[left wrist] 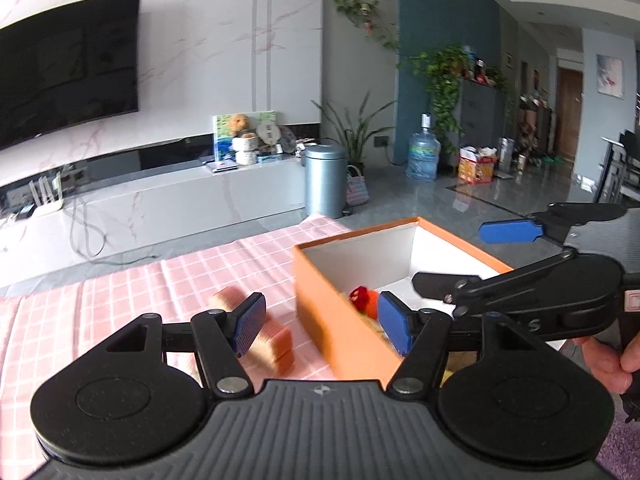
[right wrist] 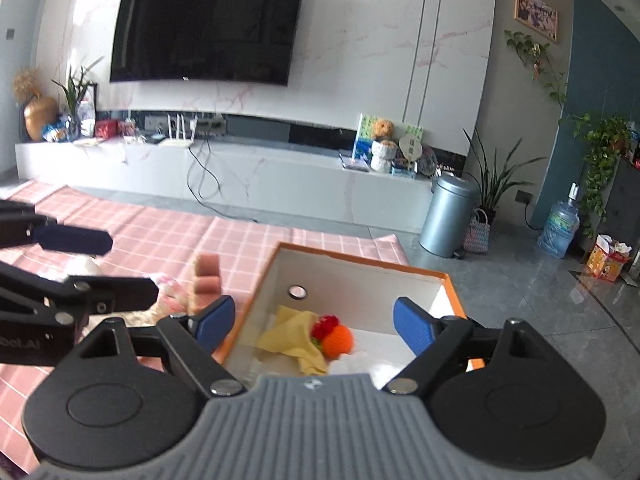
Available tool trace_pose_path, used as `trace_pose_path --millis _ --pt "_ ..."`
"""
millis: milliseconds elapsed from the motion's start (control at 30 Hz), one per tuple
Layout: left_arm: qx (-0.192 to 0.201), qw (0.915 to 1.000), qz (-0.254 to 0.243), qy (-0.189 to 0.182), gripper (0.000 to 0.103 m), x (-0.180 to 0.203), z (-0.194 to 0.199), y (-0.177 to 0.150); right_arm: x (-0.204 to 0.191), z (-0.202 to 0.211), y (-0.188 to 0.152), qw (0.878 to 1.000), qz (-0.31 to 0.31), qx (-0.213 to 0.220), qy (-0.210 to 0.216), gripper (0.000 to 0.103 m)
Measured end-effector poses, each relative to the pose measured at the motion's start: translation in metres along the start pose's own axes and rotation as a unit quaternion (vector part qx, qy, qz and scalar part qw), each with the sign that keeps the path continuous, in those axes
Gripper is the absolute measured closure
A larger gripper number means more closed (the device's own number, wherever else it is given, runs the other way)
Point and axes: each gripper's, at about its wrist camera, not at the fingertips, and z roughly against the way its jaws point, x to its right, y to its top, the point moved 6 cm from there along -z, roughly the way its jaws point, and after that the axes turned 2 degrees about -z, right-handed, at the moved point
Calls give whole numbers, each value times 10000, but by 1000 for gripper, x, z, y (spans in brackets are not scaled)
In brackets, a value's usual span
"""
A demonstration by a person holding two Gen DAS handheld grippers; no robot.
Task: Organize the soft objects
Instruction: 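Move both tools back toward the sponge and crocheted piece on the table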
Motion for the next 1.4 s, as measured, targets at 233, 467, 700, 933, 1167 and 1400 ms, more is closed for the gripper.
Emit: trace_pose_path --millis 233,467,700,933,1167,1400 --pt "-15 9990 396 227 28 -24 18 -18 -31 13 -3 9998 49 188 100 16" --pt "-4 9959 846 328 28 -47 28 -38 -58 17 -15 9991 -90 162 379 16" --pt "-130 9918 1127 593 29 -69 27 -61 -83 8 -25 9985 222 158 484 16" --pt "-99 9842 1346 1147 50 -91 26 -81 -94 -13 -25 9967 538 42 603 16" --pt "-324 9800 1697 992 52 -111 21 -92 -105 -42 -20 9935 729 -277 823 25" --pt "-504 9836 1556 757 44 -116 -1 -82 -104 -86 -9 9848 650 -1061 1208 35"
